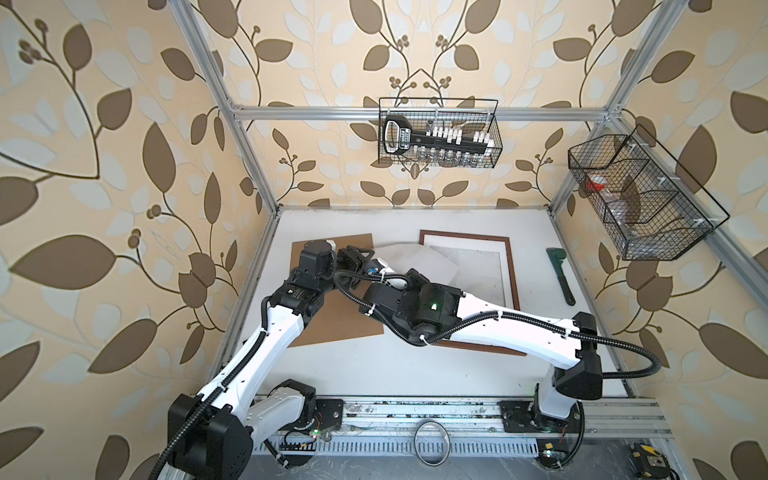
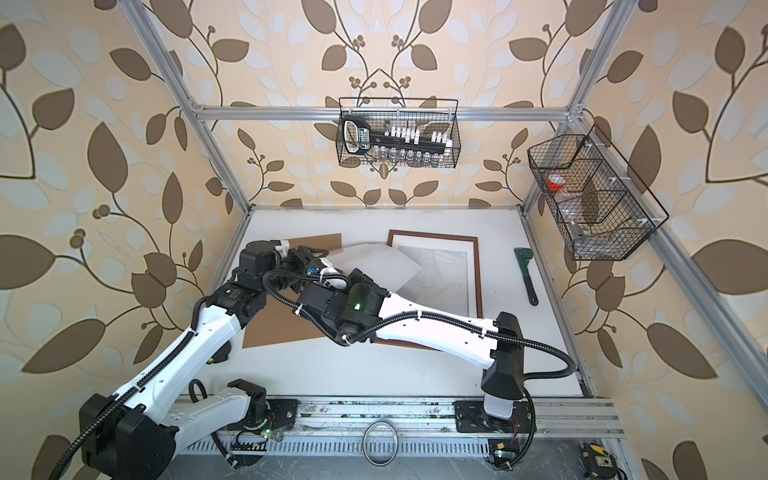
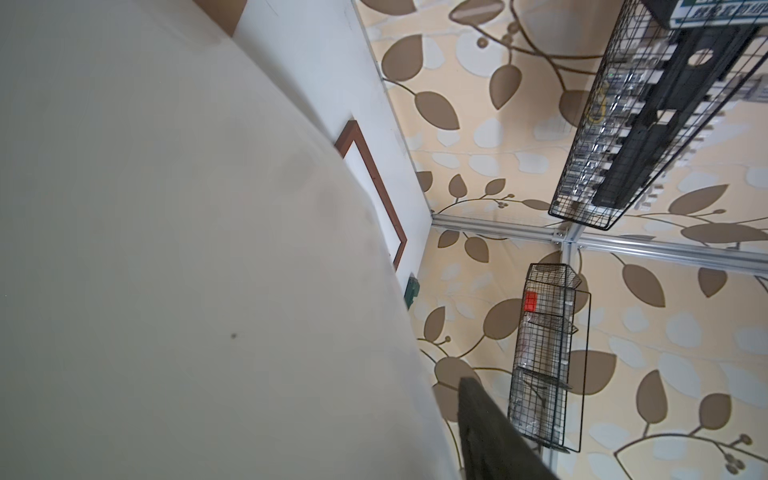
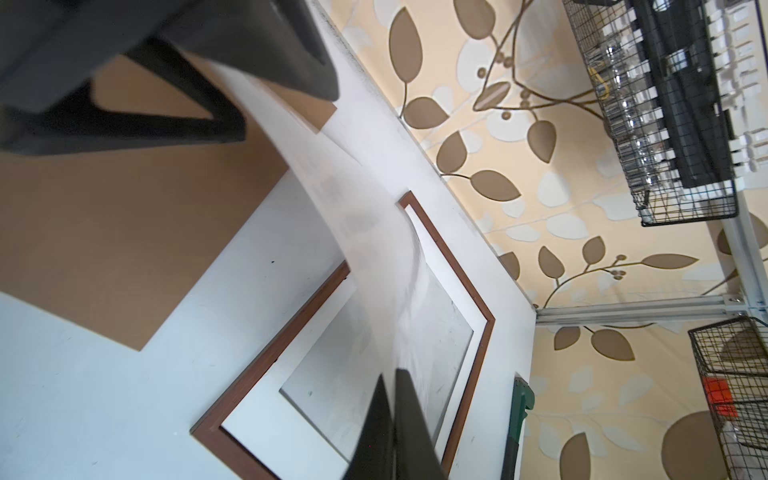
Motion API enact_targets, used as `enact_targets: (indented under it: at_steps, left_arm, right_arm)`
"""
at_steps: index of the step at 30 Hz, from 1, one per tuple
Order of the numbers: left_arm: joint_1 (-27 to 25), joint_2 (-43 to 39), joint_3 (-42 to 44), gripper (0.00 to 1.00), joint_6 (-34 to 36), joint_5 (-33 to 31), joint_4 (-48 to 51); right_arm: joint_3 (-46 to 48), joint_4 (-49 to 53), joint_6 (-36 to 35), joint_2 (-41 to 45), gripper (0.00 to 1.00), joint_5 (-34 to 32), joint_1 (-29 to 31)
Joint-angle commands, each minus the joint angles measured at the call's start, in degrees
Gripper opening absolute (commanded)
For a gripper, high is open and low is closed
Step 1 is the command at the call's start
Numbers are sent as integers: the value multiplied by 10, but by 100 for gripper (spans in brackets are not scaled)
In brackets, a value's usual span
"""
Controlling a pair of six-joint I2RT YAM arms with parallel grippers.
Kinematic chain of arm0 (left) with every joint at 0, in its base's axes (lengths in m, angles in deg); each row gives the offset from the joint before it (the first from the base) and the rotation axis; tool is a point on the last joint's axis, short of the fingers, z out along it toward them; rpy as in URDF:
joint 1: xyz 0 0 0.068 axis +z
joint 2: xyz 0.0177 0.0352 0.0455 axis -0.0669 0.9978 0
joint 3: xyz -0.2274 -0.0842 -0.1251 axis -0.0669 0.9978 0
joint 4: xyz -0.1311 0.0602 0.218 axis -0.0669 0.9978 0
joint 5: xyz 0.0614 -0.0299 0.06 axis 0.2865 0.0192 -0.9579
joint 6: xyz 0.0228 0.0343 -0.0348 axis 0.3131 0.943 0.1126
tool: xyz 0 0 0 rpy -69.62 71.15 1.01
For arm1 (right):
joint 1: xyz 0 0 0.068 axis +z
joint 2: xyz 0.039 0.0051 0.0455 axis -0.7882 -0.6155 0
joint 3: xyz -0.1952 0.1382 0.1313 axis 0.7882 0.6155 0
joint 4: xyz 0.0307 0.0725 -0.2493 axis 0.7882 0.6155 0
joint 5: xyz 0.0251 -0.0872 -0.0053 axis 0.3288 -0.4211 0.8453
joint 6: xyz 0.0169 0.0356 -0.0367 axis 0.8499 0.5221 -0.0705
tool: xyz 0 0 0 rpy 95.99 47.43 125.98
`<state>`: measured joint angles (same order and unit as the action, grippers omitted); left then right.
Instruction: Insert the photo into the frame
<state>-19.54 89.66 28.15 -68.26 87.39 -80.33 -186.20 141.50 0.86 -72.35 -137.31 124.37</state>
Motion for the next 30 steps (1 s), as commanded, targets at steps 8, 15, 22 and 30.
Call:
enact_targets:
  at_steps: [8,15,22,30]
  left_arm:
    - [-2,-6,-23,30,55,-20,24]
    - [-2,-18,-51,13,124,-28,72]
    - [-2,-11,-104,0,225,-12,103]
    - [-2,36,-216,0,393,34,180]
  right_arm:
    - [-27,49,45,-29,0,82,31]
    - [-22,19,44,-28,5,131,33]
    - [6,-65,9,34,36,254,7]
    - [65,-201,-7,168,59,462,-104]
